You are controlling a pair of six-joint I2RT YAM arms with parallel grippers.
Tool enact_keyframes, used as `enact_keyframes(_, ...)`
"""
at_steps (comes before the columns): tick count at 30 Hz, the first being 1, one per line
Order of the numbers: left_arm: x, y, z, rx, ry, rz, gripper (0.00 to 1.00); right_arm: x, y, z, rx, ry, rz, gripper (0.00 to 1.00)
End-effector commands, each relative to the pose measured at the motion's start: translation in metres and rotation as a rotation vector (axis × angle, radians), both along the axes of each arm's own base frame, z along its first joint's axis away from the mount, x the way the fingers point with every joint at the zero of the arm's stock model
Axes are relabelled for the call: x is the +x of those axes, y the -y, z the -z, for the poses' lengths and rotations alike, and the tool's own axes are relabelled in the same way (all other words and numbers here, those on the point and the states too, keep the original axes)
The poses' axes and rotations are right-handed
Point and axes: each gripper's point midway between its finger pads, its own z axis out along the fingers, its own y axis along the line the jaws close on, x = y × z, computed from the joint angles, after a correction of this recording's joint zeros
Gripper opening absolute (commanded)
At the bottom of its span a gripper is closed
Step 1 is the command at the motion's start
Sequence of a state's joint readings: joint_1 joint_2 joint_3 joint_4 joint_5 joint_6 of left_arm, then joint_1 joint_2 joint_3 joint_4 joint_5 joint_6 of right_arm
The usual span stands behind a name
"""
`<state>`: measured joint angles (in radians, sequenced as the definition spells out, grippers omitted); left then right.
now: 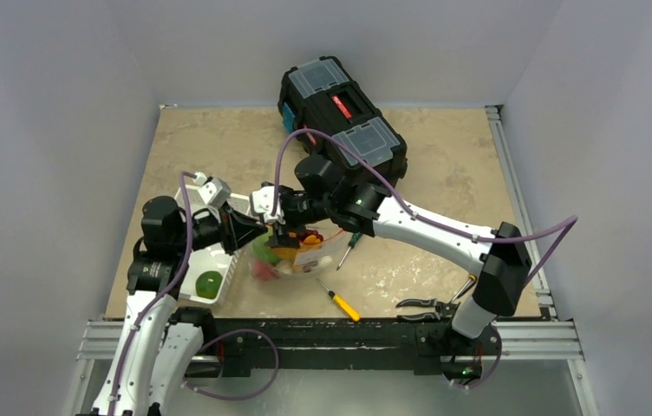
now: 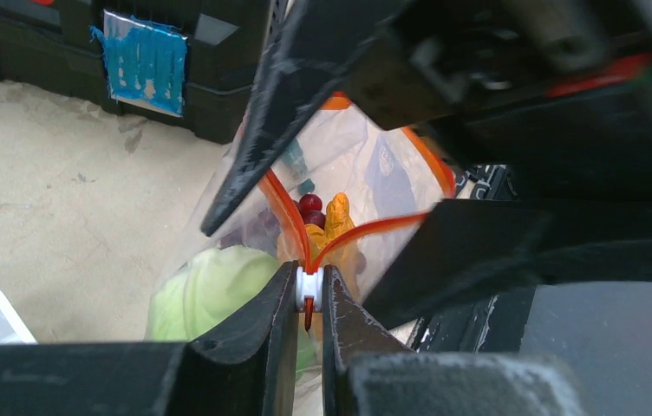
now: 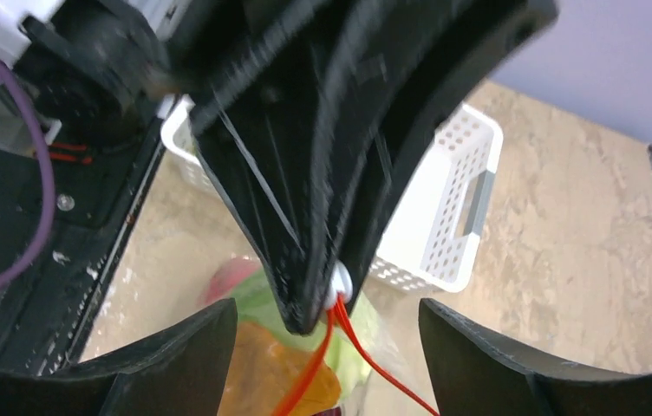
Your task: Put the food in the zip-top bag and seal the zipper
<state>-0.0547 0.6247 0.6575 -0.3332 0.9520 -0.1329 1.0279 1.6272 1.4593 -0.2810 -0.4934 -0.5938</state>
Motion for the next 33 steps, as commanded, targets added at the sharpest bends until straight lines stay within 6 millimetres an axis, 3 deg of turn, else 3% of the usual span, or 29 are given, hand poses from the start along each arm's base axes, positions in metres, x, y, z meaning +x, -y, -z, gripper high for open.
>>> enact_keyframes(1,-0.008,0.003,-0.015,0.004,0.093,0.047,0.0,0.005,0.006,-0.004,-0.024,0.047,-0.05,0.75)
enact_keyframes(4,-0.01,0.004,-0.016,0.003,0.099,0.054,0.0,0.013,0.013,0.007,-0.066,0.074,-0.012,0.72)
enact_keyframes(8,-0.01,0.005,-0.016,0.0,0.095,0.061,0.0,0.022,0.02,0.01,-0.072,0.114,0.041,0.57)
enact_keyframes(14,-0.012,0.006,-0.017,-0.003,0.101,0.072,0.01,0.019,0.021,0.001,-0.037,0.109,0.039,0.16)
enact_keyframes(16,-0.01,0.005,-0.017,-0.003,0.099,0.059,0.18,0.017,0.021,-0.001,-0.031,0.093,0.026,0.0)
enact_keyframes(19,-0.006,0.002,-0.014,0.001,0.096,0.025,0.45,0.016,0.021,-0.004,-0.006,0.051,0.025,0.0)
enact_keyframes(22,-0.001,0.0,-0.011,-0.007,0.109,-0.003,0.59,0.016,0.022,-0.01,0.034,-0.009,0.023,0.0)
enact_keyframes(27,0.001,-0.003,-0.01,-0.054,0.232,-0.066,0.74,0.018,0.024,-0.022,0.127,-0.089,0.047,0.0)
enact_keyframes(33,0.013,-0.014,-0.009,-0.056,0.39,-0.169,0.79,0.014,0.024,-0.031,0.173,-0.122,0.039,0.0)
